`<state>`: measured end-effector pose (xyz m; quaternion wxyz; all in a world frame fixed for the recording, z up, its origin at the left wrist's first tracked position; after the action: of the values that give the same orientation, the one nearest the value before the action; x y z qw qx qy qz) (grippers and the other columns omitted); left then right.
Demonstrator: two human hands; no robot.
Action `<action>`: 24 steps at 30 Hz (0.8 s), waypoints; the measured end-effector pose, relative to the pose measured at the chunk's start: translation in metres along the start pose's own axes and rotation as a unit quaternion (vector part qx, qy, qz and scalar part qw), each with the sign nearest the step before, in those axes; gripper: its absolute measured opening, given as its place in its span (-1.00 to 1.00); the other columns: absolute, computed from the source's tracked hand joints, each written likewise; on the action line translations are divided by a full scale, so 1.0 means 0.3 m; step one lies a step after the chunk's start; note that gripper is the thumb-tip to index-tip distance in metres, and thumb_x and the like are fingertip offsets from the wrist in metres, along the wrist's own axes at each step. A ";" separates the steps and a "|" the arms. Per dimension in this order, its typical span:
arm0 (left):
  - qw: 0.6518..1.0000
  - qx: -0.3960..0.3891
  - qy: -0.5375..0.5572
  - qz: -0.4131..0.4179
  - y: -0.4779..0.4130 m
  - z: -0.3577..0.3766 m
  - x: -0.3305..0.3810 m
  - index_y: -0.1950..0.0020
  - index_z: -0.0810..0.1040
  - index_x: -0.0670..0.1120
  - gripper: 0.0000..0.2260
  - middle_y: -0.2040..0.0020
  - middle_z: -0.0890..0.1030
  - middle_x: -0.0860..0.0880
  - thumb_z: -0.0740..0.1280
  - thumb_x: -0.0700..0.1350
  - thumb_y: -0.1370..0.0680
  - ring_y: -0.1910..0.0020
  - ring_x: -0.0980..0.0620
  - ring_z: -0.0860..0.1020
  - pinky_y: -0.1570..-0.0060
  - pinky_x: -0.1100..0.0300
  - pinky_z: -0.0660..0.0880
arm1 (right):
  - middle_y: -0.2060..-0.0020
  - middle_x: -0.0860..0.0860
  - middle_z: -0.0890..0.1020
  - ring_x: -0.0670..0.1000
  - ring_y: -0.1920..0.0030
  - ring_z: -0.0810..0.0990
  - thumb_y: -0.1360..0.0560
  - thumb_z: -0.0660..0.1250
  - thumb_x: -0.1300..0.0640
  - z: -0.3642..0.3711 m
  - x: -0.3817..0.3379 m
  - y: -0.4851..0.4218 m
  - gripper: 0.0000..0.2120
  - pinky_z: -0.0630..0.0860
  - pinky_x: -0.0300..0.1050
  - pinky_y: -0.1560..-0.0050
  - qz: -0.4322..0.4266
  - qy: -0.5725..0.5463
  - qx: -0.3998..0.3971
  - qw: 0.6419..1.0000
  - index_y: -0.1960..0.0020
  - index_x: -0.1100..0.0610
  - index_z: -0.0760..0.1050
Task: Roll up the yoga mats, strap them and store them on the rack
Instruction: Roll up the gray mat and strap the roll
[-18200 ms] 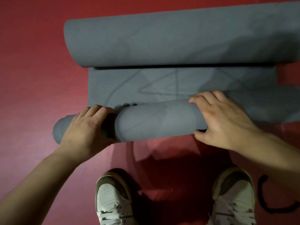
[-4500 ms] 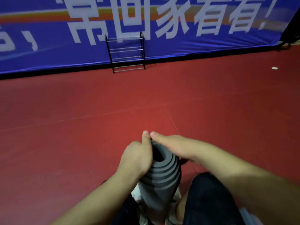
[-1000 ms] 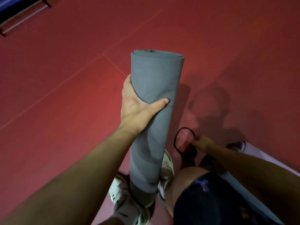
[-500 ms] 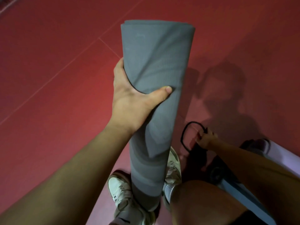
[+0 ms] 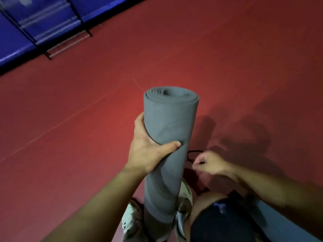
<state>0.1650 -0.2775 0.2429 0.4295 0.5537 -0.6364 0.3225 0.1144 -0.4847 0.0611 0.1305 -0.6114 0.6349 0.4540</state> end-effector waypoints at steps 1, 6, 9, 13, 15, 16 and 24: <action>1.000 0.004 0.005 0.001 0.027 -0.016 0.007 -0.29 0.16 0.34 -0.06 -0.23 0.44 0.32 0.62 0.17 -0.05 -0.19 0.43 0.44 -0.12 0.41 0.39 | 0.41 -0.22 0.62 -0.24 0.30 0.59 -0.42 0.50 0.15 -0.027 -0.098 0.038 -0.80 0.49 -0.27 0.17 -0.047 0.004 -0.029 0.998 0.32 -0.10 0.65; 0.999 0.037 0.003 0.007 0.200 -0.115 0.029 -0.34 0.12 0.25 0.00 -0.27 0.37 0.31 0.61 0.19 -0.06 -0.23 0.42 0.39 -0.20 0.30 0.40 | 0.21 -0.13 0.67 -0.19 0.16 0.62 -0.43 0.44 0.16 -0.190 -0.570 0.320 -0.91 0.49 -0.27 0.07 -0.193 0.053 -0.141 0.969 0.10 0.08 0.70; 0.998 0.061 0.026 0.013 0.329 -0.188 0.027 -0.37 0.13 0.20 0.02 -0.32 0.40 0.23 0.63 0.18 -0.05 -0.27 0.36 0.41 -0.29 0.20 0.42 | 0.19 -0.21 0.67 -0.25 0.11 0.62 -0.43 0.37 0.29 -0.237 -0.799 0.509 -0.80 0.43 -0.38 0.04 -0.255 0.078 -0.148 0.952 0.08 0.04 0.69; 0.995 0.082 0.057 0.032 0.529 -0.260 0.001 -0.34 0.12 0.36 0.01 -0.36 0.42 0.19 0.67 0.13 -0.08 -0.32 0.28 0.44 -0.29 0.18 0.43 | 0.22 -0.14 0.69 -0.18 0.13 0.64 -0.39 0.32 0.40 -0.249 -1.025 0.712 -0.63 0.48 -0.32 0.04 -0.329 -0.021 -0.001 0.944 0.21 -0.09 0.62; 0.994 0.080 0.056 0.046 0.629 -0.281 0.004 -0.34 0.09 0.40 0.03 -0.37 0.40 0.22 0.68 0.15 -0.09 -0.35 0.28 0.42 -0.30 0.22 0.40 | 0.20 -0.09 0.69 -0.13 0.09 0.65 -0.38 0.36 0.40 -0.242 -1.085 0.765 -0.61 0.49 -0.29 -0.01 -0.346 -0.083 0.083 0.931 0.28 -0.12 0.61; 0.994 0.080 0.059 0.053 0.675 -0.288 0.003 -0.36 0.09 0.37 0.03 -0.37 0.40 0.24 0.68 0.14 -0.10 -0.36 0.29 0.41 -0.30 0.25 0.39 | 0.19 -0.09 0.68 -0.12 0.04 0.64 -0.37 0.38 0.38 -0.231 -1.102 0.780 -0.62 0.47 -0.31 -0.06 -0.350 -0.101 0.124 0.923 0.29 -0.13 0.61; 0.993 0.091 -0.005 0.078 0.885 -0.349 0.016 -0.53 0.13 0.18 0.05 -0.36 0.23 0.26 0.61 0.30 -0.17 -0.44 0.17 0.22 -0.42 0.04 0.32 | 0.11 -0.24 0.64 -0.13 -0.18 0.58 -0.47 0.33 0.45 0.011 -1.076 0.766 -0.68 0.42 -0.49 -0.05 -0.245 -0.249 0.266 0.898 0.27 0.06 0.58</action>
<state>-0.0759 -0.1391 0.3088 0.3477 0.5404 -0.6480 0.4088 -0.0220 -0.3067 0.3878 0.5491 -0.5569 0.5091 0.3594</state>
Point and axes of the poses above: each hand's wrist, its own y-axis away from the middle knuckle, its own z-axis out of the palm, x = y × z, the point moved 5 cm from there along -y, towards the middle knuckle
